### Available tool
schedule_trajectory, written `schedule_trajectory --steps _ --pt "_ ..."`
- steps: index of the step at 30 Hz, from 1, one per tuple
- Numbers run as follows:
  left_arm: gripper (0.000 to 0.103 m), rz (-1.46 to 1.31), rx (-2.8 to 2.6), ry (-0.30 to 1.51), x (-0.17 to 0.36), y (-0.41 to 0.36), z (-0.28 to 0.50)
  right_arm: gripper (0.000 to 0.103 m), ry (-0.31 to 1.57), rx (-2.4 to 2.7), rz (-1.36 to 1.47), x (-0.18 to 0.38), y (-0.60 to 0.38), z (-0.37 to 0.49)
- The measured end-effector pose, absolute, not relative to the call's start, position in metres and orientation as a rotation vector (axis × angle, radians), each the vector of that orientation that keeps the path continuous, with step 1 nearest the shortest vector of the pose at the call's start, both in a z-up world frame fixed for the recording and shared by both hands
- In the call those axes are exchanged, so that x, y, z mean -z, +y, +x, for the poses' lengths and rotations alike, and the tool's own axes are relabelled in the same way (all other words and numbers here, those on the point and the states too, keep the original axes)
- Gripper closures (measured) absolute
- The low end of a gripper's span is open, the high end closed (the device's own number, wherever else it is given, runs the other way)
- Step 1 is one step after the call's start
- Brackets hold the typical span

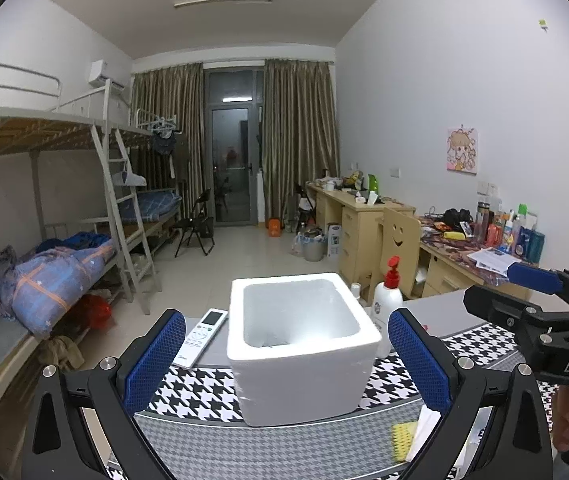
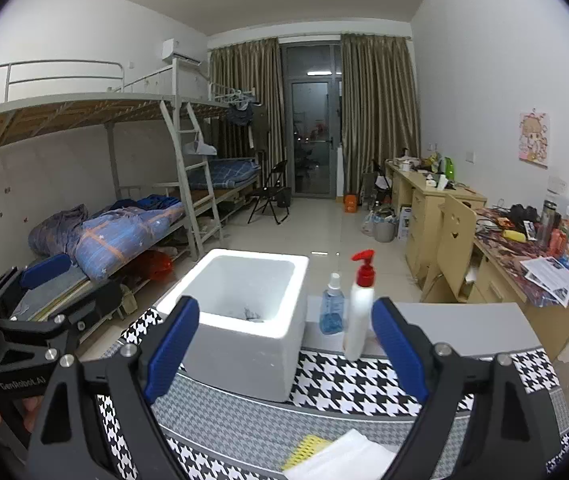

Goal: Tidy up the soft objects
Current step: 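Withdraw both tools from the foam box back over the table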

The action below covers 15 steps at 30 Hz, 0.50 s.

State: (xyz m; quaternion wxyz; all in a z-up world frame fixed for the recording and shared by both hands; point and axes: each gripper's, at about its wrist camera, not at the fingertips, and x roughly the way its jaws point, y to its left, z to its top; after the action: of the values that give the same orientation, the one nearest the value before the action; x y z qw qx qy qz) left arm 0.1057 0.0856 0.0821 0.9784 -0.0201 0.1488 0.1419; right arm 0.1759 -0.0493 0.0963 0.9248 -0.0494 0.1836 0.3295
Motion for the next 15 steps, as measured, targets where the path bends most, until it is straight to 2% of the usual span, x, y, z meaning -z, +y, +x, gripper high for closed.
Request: schedule_trajectory --steps 15 --pt "0.001 -0.047 -0.176 0.283 -0.079 0.048 0.104 0.012 0.340 -0.620 -0.070 -0.091 -0.097 0.160"
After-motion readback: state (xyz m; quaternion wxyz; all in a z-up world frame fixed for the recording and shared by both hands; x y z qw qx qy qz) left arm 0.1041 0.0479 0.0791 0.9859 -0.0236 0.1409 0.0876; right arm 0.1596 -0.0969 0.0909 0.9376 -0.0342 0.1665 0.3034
